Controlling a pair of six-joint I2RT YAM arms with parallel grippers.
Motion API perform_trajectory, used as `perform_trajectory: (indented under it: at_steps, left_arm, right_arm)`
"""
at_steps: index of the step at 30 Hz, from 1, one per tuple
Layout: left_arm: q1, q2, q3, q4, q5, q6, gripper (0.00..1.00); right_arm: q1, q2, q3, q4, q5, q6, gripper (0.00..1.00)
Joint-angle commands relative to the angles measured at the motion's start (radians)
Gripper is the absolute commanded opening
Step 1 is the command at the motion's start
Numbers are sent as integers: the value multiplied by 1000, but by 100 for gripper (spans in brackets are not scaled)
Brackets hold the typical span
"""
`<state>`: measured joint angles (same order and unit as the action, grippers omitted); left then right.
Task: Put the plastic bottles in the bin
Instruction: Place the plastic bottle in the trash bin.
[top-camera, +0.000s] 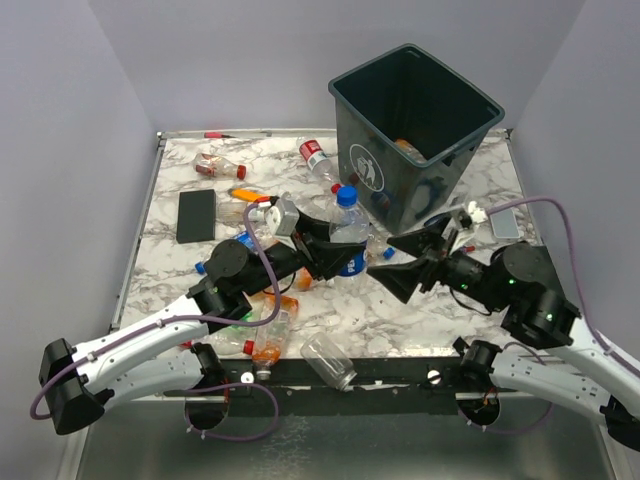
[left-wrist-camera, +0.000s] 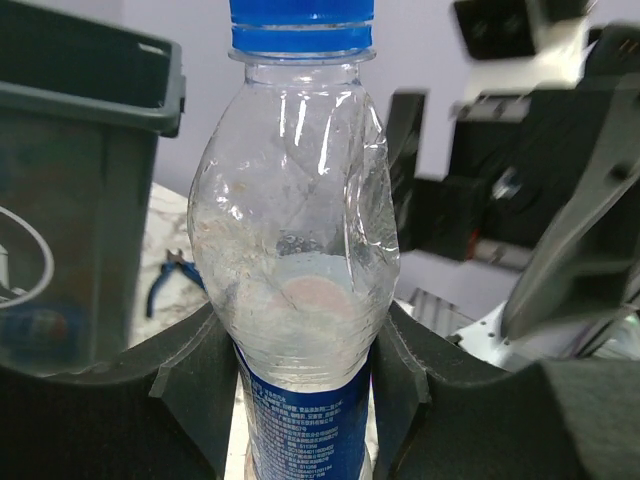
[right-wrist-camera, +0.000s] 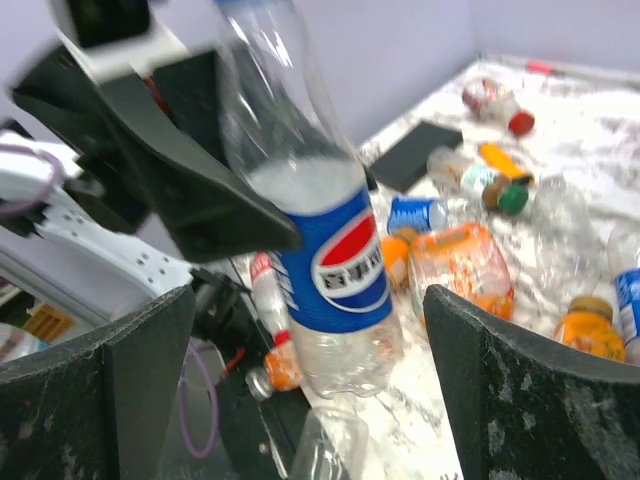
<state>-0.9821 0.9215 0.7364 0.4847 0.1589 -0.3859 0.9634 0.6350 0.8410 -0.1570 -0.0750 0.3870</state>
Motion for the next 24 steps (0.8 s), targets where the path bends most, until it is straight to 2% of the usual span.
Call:
perform_trajectory:
  at_steps: [1, 4, 9, 14, 24]
  left_arm:
    - [-1, -24, -6, -67, -27, 211, 29]
    - [-2, -21, -1, -144, -17, 356, 28]
    - [-3, -18, -27, -216, -101, 532, 25]
    - [-4, -41, -91, -164, -126, 531, 21]
    - [-4, -73, -144, -99, -133, 503, 20]
  right_arm:
    - [8, -13, 149, -151, 62, -43, 100]
    - [8, 27, 229, -129, 223, -34, 97]
    - [8, 181, 355, -101, 253, -23, 89]
    - [8, 320, 436, -151, 274, -23, 83]
    - [8, 425, 446, -173, 244, 9, 73]
